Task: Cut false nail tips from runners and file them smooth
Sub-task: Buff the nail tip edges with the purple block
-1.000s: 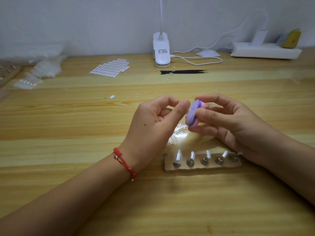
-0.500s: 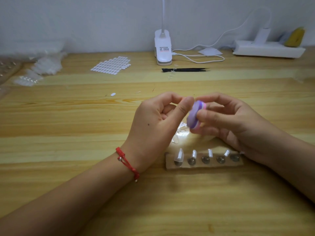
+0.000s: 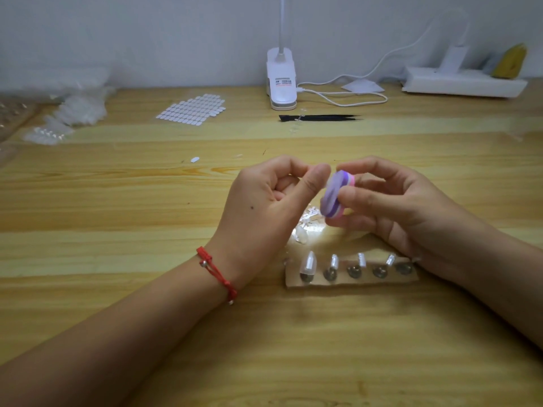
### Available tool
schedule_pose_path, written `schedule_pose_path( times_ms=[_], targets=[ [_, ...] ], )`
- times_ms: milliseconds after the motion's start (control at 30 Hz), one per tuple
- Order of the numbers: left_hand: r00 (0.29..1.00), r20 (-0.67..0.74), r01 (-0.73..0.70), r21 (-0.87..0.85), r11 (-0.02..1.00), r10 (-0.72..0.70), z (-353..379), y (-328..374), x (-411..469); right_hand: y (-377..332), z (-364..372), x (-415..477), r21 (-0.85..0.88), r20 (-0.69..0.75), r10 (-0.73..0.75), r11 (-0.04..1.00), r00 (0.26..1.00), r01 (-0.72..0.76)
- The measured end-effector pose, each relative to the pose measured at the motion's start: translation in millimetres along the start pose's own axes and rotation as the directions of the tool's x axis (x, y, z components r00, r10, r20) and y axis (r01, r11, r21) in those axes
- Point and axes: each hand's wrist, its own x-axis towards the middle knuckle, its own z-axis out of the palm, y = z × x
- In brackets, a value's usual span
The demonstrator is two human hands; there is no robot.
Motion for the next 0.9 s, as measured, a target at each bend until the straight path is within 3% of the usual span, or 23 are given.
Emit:
schedule_pose_path(
  times_ms=[200,333,467,567,900],
  targets=[
    [1.0,0.008,-0.001,-0.002,1.0,0.001,-0.4,-2.2,2.8,-1.5,-0.4,-0.2,0.001,0.012,0.011,1.0,1.0,-0.011],
    [0.999,0.03,0.017,-0.016,1.0,-0.017,1.0,-2.9,2.9,-2.6,0.5,-0.7,0.091,-0.052,0.013,0.996,0.999,-0.008],
    [0.999,0.045,0.015,-0.018,1.0,-0.015,0.1,-2.4,3.7,-5.0,4.2,0.5,0.048,-0.062,0.036,0.998,0.997,-0.033],
    [0.998,0.052,0.025,-0.015,1.0,-0.024,0.1,-4.2,3.6,-4.6,1.3,2.5,0.126,-0.086,0.034,0.992,0.996,-0.023],
    [0.995,0.037,0.099,-0.116,0.988,-0.095,-2.0,-6.9,4.5,-2.2,-2.7,6.3,0.122,-0.044,0.039,0.992,0.998,-0.033]
  ],
)
